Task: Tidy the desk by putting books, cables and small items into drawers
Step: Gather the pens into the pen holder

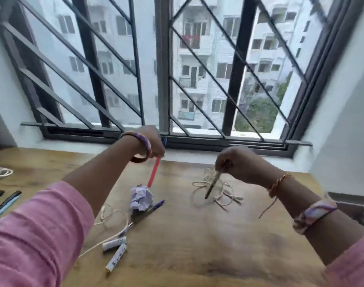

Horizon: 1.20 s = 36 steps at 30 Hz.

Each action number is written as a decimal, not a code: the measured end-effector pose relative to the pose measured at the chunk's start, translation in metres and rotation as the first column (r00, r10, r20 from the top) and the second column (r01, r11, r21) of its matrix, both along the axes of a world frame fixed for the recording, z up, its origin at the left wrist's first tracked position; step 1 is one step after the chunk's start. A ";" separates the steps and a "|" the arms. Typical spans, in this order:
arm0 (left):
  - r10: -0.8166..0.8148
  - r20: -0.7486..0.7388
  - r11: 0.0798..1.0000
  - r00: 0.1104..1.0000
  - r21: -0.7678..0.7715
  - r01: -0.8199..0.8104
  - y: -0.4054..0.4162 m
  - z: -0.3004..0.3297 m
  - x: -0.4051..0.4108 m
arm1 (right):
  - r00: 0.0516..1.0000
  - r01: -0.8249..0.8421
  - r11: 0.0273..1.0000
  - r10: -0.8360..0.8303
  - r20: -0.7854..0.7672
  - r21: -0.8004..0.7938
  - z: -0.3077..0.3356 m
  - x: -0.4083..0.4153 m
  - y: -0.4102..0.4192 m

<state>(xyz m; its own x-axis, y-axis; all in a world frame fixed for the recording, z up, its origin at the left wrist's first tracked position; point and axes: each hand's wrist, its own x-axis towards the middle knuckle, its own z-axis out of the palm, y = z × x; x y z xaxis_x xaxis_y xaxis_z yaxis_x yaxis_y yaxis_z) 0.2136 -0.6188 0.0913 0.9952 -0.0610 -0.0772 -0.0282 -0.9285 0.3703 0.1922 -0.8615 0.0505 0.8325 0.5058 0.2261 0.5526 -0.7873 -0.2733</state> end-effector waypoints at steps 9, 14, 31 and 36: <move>-0.372 0.158 0.807 0.915 -0.431 0.403 -0.187 0.041 -0.032 | 0.882 0.444 0.894 -0.449 0.140 0.066 0.098 -0.090 -0.141; -0.460 0.168 0.699 0.872 -0.536 0.473 -0.273 0.030 -0.062 | 0.733 0.678 0.735 -0.678 0.046 0.015 0.097 -0.133 -0.195; -0.612 0.152 0.675 0.776 -0.410 0.613 -0.320 -0.014 -0.079 | 0.641 0.767 0.641 -0.767 -0.001 -0.038 0.057 -0.143 -0.225; -0.513 0.134 0.746 0.848 -0.419 0.518 -0.251 -0.011 -0.056 | 0.748 0.662 0.749 -0.662 -0.044 -0.018 0.052 -0.117 -0.184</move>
<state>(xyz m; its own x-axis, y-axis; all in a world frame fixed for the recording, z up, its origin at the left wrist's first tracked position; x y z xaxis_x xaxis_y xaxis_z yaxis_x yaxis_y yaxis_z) 0.1576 -0.8697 0.0800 0.8033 -0.5887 0.0901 -0.4622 -0.5209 0.7177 0.0748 -1.0451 0.1023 0.9679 -0.1756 0.1799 -0.1200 -0.9516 -0.2828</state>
